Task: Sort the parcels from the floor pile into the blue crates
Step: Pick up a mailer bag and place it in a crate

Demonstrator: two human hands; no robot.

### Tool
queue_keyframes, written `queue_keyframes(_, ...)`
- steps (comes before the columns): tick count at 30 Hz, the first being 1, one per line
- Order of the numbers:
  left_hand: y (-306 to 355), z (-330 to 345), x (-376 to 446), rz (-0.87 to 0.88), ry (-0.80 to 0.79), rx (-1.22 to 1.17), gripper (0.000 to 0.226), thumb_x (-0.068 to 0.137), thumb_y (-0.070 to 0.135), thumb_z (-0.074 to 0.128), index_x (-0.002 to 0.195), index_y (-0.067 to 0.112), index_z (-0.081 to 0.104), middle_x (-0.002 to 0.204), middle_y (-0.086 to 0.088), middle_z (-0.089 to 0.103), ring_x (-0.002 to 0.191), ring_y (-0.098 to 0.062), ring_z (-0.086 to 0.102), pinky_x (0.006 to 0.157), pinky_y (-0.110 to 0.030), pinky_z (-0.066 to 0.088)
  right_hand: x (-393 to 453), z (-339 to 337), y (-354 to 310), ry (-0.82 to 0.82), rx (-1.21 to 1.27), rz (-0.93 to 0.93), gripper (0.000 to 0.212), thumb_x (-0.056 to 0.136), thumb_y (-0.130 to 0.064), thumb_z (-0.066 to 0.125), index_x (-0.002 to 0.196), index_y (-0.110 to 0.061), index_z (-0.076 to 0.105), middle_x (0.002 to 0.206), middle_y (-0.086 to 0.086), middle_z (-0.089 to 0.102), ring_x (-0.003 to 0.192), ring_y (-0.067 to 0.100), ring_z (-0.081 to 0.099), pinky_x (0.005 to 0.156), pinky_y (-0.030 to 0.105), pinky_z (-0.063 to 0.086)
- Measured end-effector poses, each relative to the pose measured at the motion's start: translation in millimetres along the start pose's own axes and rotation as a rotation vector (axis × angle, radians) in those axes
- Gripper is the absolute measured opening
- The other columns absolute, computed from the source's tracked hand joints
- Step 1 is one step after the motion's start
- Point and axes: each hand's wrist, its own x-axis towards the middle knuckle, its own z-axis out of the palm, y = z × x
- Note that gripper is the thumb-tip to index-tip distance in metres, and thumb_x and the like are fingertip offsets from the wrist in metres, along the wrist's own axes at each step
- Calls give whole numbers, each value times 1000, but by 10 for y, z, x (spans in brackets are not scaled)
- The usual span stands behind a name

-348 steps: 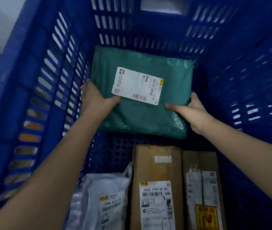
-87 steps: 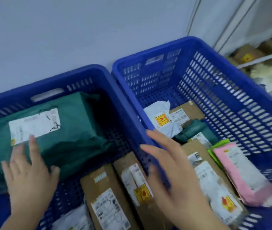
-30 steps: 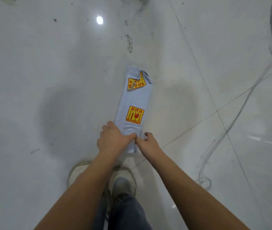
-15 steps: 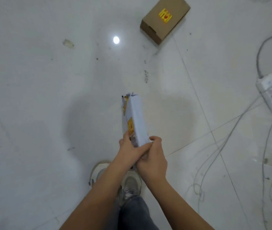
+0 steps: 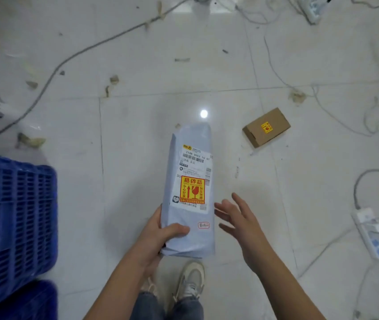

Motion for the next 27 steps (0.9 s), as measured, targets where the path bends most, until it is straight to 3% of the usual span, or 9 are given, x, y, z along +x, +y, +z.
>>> queue_keyframes(2, 164, -104, -125, 60, 3, -32, 71, 49, 14, 79, 118, 17, 60, 111, -10, 71, 99, -30, 68, 72, -34, 58, 30, 282, -229, -180, 40, 54, 35, 93, -37, 50, 121, -18, 57, 114, 3, 70, 102, 17, 66, 94, 38, 51)
queue_keyframes(5, 347, -283, -218, 134, 71, -92, 63, 56, 9, 76, 117, 15, 60, 110, -10, 71, 97, -28, 69, 75, -35, 58, 39, 779, -437, -206, 60, -6, 24, 90, -29, 57, 107, -14, 65, 104, 7, 74, 98, 29, 69, 87, 44, 56)
queue_keyframes(7, 473, -429, -293, 188, 204, -163, 67, 56, 14, 81, 120, 16, 58, 111, -9, 71, 95, -24, 69, 73, -36, 57, 24, 1057, -544, -186, 41, -87, 27, 87, -25, 62, 110, -11, 63, 106, 9, 73, 96, 29, 69, 85, 44, 56)
queue_keyframes(9, 610, -570, -416, 244, 359, -236, 75, 56, 35, 78, 125, 18, 54, 113, -6, 69, 97, -21, 67, 69, -34, 54, -51, 1308, -661, -214, 21, -146, 35, 83, -26, 65, 114, -11, 61, 107, 8, 72, 95, 27, 70, 83, 41, 57)
queue_keyframes(12, 868, -792, -741, 339, 515, -199, 52, 70, 39, 73, 118, 28, 57, 107, 1, 69, 93, -18, 69, 62, -31, 55, -280, 1720, -857, -294, -15, -197, 44, 73, -34, 66, 113, -15, 62, 105, 4, 73, 93, 22, 71, 77, 34, 59)
queue_keyframes(14, 1093, -960, -1003, 419, 536, -172, 35, 79, 33, 68, 113, 29, 60, 105, 4, 71, 88, -13, 70, 61, -24, 55, -447, 2013, -1025, -343, -47, -227, 40, 74, -35, 64, 111, -18, 63, 104, 1, 74, 91, 20, 71, 73, 29, 59)
queue_keyframes(18, 1565, -1298, -1632, 538, 558, -167, 23, 85, 29, 65, 105, 35, 58, 102, 11, 69, 81, 1, 68, 59, -12, 52, -822, 2629, -1489, -481, -178, -303, 37, 79, -36, 58, 114, -23, 63, 104, -4, 74, 90, 16, 72, 66, 23, 58)
queue_keyframes(22, 1851, -1610, -2277, 646, 627, -138, 24, 84, 29, 68, 103, 37, 55, 99, 15, 68, 83, 4, 66, 62, -10, 50, -1187, 3177, -1883, -593, -258, -408, 37, 73, -41, 59, 104, -24, 69, 99, 0, 75, 85, 18, 73, 60, 23, 57)
queue_keyframes(27, 2033, -1908, -2834, 812, 791, -194, 43, 67, 54, 62, 106, 37, 56, 102, 18, 69, 87, 2, 66, 68, -11, 49, -1515, 3790, -2208, -829, -379, -540, 59, 60, -65, 68, 108, -31, 68, 101, -3, 75, 85, 15, 73, 61, 25, 57)
